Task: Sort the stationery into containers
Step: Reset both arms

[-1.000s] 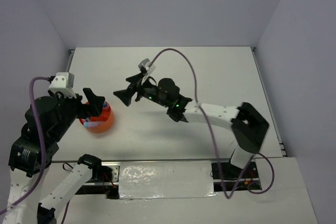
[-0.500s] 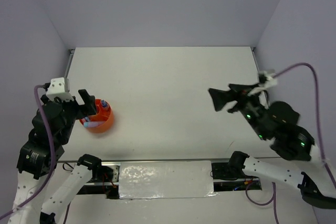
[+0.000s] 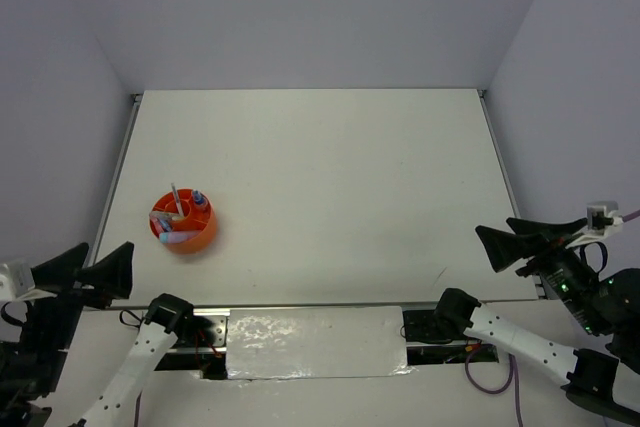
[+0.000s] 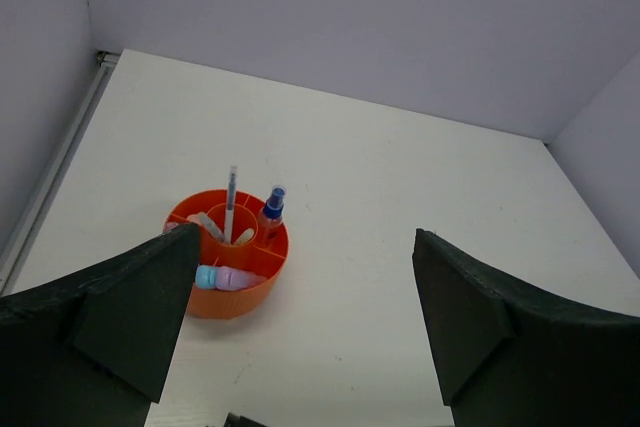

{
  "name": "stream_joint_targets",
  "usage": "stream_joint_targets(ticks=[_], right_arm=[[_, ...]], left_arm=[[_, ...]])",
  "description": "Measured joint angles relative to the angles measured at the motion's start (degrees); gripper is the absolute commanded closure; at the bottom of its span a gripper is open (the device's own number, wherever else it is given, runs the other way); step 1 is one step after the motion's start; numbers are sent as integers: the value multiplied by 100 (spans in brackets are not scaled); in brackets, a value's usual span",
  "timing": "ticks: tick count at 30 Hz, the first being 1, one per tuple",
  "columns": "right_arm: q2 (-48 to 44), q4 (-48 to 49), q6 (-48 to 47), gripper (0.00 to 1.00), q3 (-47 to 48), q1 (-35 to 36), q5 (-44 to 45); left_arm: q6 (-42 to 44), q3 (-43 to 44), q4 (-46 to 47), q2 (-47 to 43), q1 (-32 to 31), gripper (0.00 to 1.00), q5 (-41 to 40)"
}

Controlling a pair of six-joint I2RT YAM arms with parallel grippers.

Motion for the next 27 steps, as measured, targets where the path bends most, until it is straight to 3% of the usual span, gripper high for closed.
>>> stream_joint_targets(ticks=[8, 27], right_arm=[[-739, -385, 59, 0, 20, 0, -105], [-595, -304, 26, 0, -426, 0, -50]], left_arm=[[-310, -24, -586, -535, -76, 1, 0], [-398, -535, -664, -664, -79, 1, -153]])
